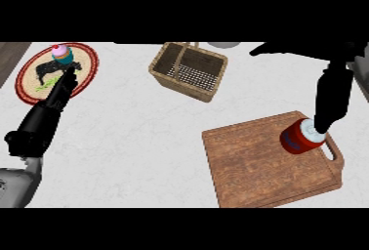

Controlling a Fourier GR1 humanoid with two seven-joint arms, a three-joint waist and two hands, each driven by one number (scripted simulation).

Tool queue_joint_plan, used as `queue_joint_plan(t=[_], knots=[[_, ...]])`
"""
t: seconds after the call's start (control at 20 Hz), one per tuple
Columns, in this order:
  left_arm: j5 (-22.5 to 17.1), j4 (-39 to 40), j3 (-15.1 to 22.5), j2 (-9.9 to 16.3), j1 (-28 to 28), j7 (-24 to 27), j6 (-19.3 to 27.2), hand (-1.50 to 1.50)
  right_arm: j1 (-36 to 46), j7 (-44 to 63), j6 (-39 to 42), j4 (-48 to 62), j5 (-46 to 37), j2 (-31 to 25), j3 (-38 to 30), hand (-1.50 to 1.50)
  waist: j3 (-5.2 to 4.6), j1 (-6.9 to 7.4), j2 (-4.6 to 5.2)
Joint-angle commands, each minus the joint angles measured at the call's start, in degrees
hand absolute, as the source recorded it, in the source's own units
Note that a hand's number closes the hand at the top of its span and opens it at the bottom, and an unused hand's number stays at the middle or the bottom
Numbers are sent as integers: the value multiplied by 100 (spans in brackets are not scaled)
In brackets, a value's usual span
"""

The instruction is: Pick the can from the cutting board and place it in the basket

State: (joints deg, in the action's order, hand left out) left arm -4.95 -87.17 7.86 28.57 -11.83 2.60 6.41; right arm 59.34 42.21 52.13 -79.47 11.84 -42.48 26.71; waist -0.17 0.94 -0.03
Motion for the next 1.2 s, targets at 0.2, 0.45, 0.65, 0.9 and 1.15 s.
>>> queue_joint_plan(t=[0.2, 0.45, 0.65, 0.9, 1.15], knots=[[73, -239, -150, -51, 6, -238, -104, 0, -3, -103, 902, 609, -324, 120, 2, -150, 17, -24, 7], [365, -289, 11, -320, 115, -245, -18, 0, 38, -695, 1067, 1008, -1058, 302, -108, -150, 18, -8, 15], [394, -130, -106, -333, 93, -96, -86, 0, -726, -826, 840, 544, -1673, 393, 321, -150, 20, -48, 14], [294, 27, -386, -311, 225, 129, -311, 0, -1305, -1274, 724, 314, -2418, 373, 445, -150, 18, -72, 10], [248, -252, -627, -195, 52, -284, -526, 0, -1601, -2049, 1042, 232, -2887, -93, 168, -150, 18, -81, -2]])
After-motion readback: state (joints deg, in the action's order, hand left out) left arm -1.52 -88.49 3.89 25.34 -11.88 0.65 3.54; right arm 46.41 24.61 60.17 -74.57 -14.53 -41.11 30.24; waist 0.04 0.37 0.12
